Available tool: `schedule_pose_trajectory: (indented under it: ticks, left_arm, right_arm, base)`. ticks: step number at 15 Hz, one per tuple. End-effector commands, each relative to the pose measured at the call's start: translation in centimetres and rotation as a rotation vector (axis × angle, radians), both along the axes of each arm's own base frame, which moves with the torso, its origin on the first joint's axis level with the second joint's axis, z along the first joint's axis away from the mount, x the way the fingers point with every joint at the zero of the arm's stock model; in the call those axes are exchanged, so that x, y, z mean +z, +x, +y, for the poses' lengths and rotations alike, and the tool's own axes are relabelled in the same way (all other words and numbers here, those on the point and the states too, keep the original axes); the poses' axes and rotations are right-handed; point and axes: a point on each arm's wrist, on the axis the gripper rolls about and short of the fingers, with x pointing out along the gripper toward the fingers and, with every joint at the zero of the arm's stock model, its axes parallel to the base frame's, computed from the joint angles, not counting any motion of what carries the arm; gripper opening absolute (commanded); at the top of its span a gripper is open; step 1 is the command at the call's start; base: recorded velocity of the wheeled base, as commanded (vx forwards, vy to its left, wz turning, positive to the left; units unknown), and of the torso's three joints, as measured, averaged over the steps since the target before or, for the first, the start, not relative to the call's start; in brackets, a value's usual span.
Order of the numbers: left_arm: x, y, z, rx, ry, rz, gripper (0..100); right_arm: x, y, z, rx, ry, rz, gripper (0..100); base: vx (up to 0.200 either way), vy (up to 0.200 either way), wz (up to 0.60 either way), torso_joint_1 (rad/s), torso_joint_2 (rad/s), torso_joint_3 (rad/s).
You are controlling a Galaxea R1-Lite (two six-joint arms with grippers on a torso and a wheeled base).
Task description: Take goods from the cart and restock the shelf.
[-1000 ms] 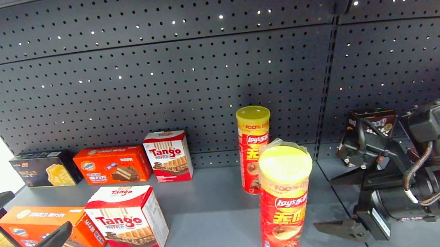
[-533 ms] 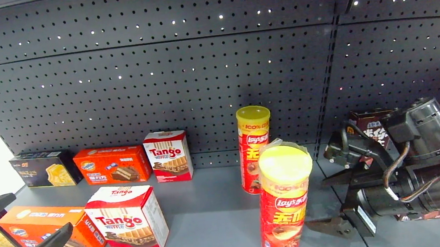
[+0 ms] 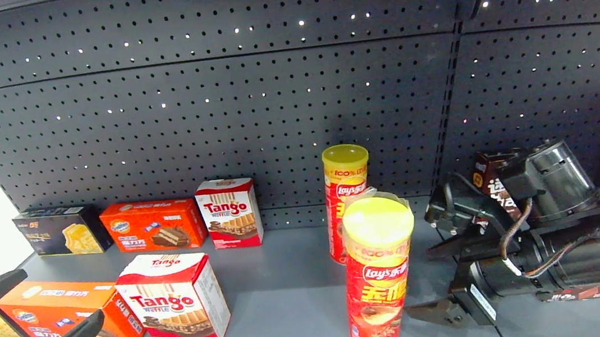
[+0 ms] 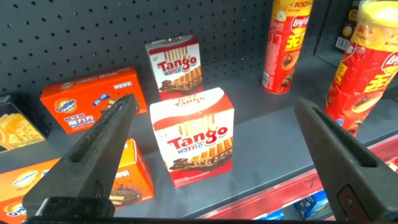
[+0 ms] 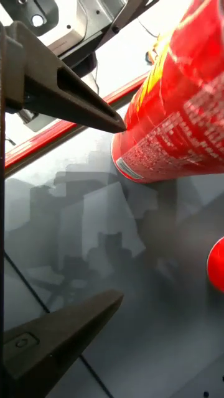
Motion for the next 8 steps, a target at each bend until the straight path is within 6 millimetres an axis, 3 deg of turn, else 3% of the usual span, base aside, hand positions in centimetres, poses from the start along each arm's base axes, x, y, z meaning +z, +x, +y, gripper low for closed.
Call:
schedule_pose_trajectory:
  ticks: [1, 6, 8]
  left_arm:
    - [-0.1, 0.0, 0.0, 0.000, 0.000, 0.003, 100]
    - [-0.2, 0.0, 0.0, -0.003, -0.021, 0.016, 100]
    - [-0.3, 0.0, 0.0, -0.003, -0.019, 0.020, 100]
  right_arm:
    - [-0.2, 0.1, 0.2, 0.003, -0.004, 0.005, 100]
    - [0.1, -0.2, -1.2, -0.033, 0.003, -0.004, 100]
    - [0.3, 0.2, -0.9, -0.033, 0.007, -0.010, 100]
  base:
    - [0.000, 0.000, 0.00, 0.000, 0.00, 0.000]
    - [0.000, 0.000, 0.00, 0.000, 0.00, 0.000]
    - [0.000, 0.000, 0.00, 0.000, 0.00, 0.000]
